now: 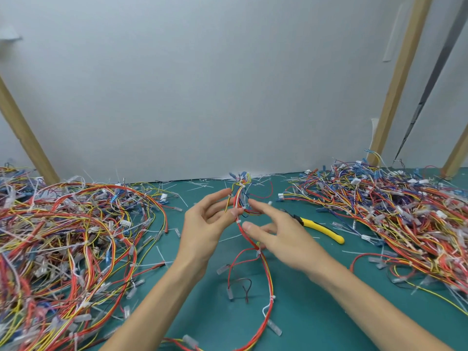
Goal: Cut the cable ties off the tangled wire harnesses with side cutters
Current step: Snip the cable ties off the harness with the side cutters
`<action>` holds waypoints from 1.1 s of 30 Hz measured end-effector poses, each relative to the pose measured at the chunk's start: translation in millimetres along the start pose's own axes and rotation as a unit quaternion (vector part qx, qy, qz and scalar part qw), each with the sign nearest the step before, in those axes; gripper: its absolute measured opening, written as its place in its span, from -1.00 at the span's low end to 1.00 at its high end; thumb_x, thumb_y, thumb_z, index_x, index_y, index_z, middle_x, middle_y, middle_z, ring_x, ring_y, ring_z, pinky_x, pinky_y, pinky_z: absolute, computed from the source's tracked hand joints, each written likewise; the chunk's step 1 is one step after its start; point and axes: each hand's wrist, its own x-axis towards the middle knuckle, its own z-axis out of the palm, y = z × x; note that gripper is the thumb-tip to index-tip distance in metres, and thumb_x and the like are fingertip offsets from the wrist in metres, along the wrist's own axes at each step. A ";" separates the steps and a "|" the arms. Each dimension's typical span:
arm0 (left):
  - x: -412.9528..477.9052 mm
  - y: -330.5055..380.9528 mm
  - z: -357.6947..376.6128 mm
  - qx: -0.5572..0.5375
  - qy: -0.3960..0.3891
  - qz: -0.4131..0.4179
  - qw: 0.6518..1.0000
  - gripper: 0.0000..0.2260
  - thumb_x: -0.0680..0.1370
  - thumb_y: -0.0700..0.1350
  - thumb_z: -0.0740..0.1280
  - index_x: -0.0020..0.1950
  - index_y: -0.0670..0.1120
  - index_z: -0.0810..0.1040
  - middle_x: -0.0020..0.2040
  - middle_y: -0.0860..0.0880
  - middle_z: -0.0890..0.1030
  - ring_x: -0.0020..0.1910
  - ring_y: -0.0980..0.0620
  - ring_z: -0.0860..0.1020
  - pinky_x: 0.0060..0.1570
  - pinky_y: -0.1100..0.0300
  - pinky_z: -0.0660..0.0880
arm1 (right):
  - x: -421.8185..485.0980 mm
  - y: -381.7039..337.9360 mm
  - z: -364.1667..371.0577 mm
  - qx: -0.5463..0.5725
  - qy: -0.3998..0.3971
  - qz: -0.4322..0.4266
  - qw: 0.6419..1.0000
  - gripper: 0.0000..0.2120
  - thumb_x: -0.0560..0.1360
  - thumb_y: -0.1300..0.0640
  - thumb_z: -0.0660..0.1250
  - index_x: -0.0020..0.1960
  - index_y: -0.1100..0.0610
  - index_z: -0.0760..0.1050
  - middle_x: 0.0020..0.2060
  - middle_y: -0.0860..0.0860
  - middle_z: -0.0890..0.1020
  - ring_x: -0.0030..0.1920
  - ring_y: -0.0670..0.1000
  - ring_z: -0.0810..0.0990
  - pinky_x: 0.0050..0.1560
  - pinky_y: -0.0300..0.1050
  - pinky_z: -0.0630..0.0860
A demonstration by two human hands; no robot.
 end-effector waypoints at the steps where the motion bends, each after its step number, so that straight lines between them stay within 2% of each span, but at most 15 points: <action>1: -1.2 -0.1 1.7 0.005 -0.012 0.009 1.000 -0.66 0.49 -0.29 0.43 0.22 -0.03 0.57 0.06 0.02 0.70 0.08 0.07 0.66 -0.04 0.40 0.51 | 0.2 1.1 -0.6 0.020 -0.014 0.013 1.000 -0.44 0.52 -0.05 0.36 0.48 -0.15 0.26 0.14 -0.14 0.61 -0.10 -0.20 0.67 0.13 -0.27 0.51; 2: -2.4 -0.1 3.8 0.013 -0.026 0.019 0.999 -0.66 0.50 -0.28 0.42 0.24 -0.03 0.56 0.09 0.05 0.69 0.10 0.08 0.65 -0.01 0.39 0.50 | 0.4 2.0 -0.9 0.051 -0.026 0.022 0.998 -0.41 0.53 -0.02 0.36 0.50 -0.10 0.23 0.24 -0.13 0.54 -0.05 -0.16 0.67 0.17 -0.15 0.53; 4: -4.7 -1.0 7.6 0.046 -0.047 0.042 0.997 -0.67 0.55 -0.27 0.36 0.28 -0.01 0.53 0.13 0.09 0.67 0.17 0.16 0.60 0.03 0.39 0.49 | 0.7 3.6 -1.6 0.122 -0.045 0.028 0.991 -0.38 0.52 0.06 0.38 0.51 -0.05 0.22 0.33 -0.09 0.45 -0.03 -0.05 0.70 0.11 -0.05 0.59; 6: -6.4 -2.0 10.9 0.095 -0.055 0.068 0.992 -0.68 0.60 -0.23 0.31 0.31 0.04 0.52 0.17 0.15 0.65 0.19 0.22 0.57 0.05 0.40 0.49 | 1.4 6.0 -1.7 0.177 -0.062 0.021 0.982 -0.37 0.51 0.11 0.41 0.50 -0.09 0.24 0.35 -0.04 0.45 -0.04 0.07 0.71 0.03 -0.01 0.62; 9: -9.9 -2.0 15.9 0.155 -0.083 0.090 0.980 -0.67 0.65 -0.16 0.21 0.38 0.12 0.47 0.25 0.23 0.58 0.23 0.27 0.52 0.04 0.46 0.45 | 3.2 10.8 -2.0 0.204 -0.077 -0.002 0.976 -0.37 0.51 0.09 0.42 0.47 -0.22 0.23 0.33 -0.03 0.49 -0.06 0.16 0.70 0.03 0.06 0.60; 12: -12.3 -3.0 17.0 0.219 -0.111 0.104 0.964 -0.64 0.68 -0.05 0.13 0.43 0.27 0.37 0.30 0.30 0.51 0.36 0.31 0.37 0.26 0.44 0.30 | 5.5 14.7 -4.7 0.220 -0.074 -0.010 0.973 -0.36 0.49 0.01 0.43 0.43 -0.33 0.21 0.28 -0.06 0.52 -0.18 0.23 0.70 -0.12 -0.02 0.60; 15: -15.7 -2.5 17.7 0.264 -0.137 0.103 0.949 -0.62 0.65 0.08 0.10 0.44 0.39 0.24 0.26 0.49 0.43 0.38 0.40 0.28 0.26 0.56 0.19 | 10.6 20.5 -10.1 0.217 -0.042 -0.010 0.975 -0.28 0.47 0.00 0.45 0.45 -0.36 0.13 0.24 -0.05 0.53 -0.27 0.21 0.69 -0.26 -0.06 0.59; 18: -18.7 -3.5 19.4 0.273 -0.154 0.102 0.944 -0.58 0.62 0.11 0.09 0.49 0.34 0.17 0.29 0.53 0.35 0.40 0.42 0.25 0.29 0.55 0.16 | 16.5 24.2 -14.8 0.219 -0.011 -0.008 0.976 -0.22 0.51 0.15 0.42 0.48 -0.35 0.07 0.28 -0.04 0.51 -0.29 0.13 0.65 -0.31 -0.05 0.59; 20: -18.7 -4.2 20.5 0.264 -0.160 0.099 0.946 -0.58 0.64 0.07 0.11 0.50 0.27 0.21 0.36 0.44 0.36 0.40 0.38 0.29 0.34 0.43 0.20 | 19.8 23.7 -19.4 0.226 0.012 -0.010 0.974 -0.23 0.54 0.24 0.36 0.45 -0.37 0.05 0.33 -0.01 0.47 -0.37 0.08 0.58 -0.29 -0.03 0.60; 23: -18.3 -8.1 21.1 0.227 -0.166 0.069 0.957 -0.59 0.65 -0.03 0.19 0.50 0.16 0.26 0.40 0.28 0.41 0.26 0.40 0.44 0.24 0.47 0.34 | 26.8 18.3 -27.8 0.234 0.022 -0.030 0.972 -0.24 0.55 0.27 0.33 0.44 -0.34 0.04 0.34 0.02 0.48 -0.41 0.04 0.58 -0.33 -0.09 0.56; 24: -18.0 -9.9 21.4 0.222 -0.155 0.047 0.961 -0.59 0.63 0.01 0.20 0.48 0.13 0.27 0.41 0.22 0.41 0.23 0.38 0.47 0.24 0.43 0.37 | 30.3 15.2 -29.9 0.230 0.020 -0.037 0.972 -0.24 0.55 0.28 0.33 0.48 -0.31 0.04 0.33 0.03 0.49 -0.40 0.04 0.61 -0.34 -0.11 0.56; 27: -17.1 -14.4 22.5 0.183 -0.106 -0.068 0.975 -0.58 0.56 0.21 0.13 0.39 0.16 0.32 0.40 0.14 0.42 0.25 0.16 0.52 0.29 0.12 0.45 | 42.1 3.2 -34.6 0.222 0.027 -0.041 0.974 -0.24 0.55 0.30 0.32 0.50 -0.28 0.07 0.35 0.04 0.48 -0.37 0.11 0.67 -0.35 -0.10 0.58; 30: -15.5 -12.4 26.5 0.061 -0.099 -0.182 0.977 -0.73 0.60 0.23 0.04 0.18 0.19 0.41 0.27 0.09 0.49 0.11 0.02 0.61 0.03 0.11 0.58 | 53.0 -8.5 -39.7 0.213 0.042 -0.055 0.974 -0.23 0.55 0.30 0.31 0.45 -0.35 0.03 0.27 -0.03 0.50 -0.40 0.12 0.66 -0.39 -0.13 0.56; 31: -15.7 -11.3 27.6 0.014 -0.099 -0.206 0.973 -0.74 0.60 0.23 0.05 0.17 0.21 0.41 0.25 0.07 0.52 0.07 -0.02 0.65 -0.05 0.10 0.60 | 56.8 -11.6 -42.2 0.213 0.046 -0.060 0.974 -0.23 0.56 0.30 0.31 0.46 -0.34 0.01 0.23 -0.04 0.53 -0.42 0.09 0.65 -0.41 -0.15 0.55; 33: -17.2 -11.5 29.6 -0.073 -0.095 -0.226 0.967 -0.70 0.59 0.24 0.09 0.26 0.21 0.40 0.24 0.01 0.57 0.03 -0.08 0.68 -0.14 0.03 0.64 | 64.3 -16.7 -48.1 0.218 0.062 -0.064 0.972 -0.23 0.56 0.32 0.29 0.51 -0.26 0.00 0.22 -0.01 0.54 -0.45 0.05 0.63 -0.44 -0.19 0.53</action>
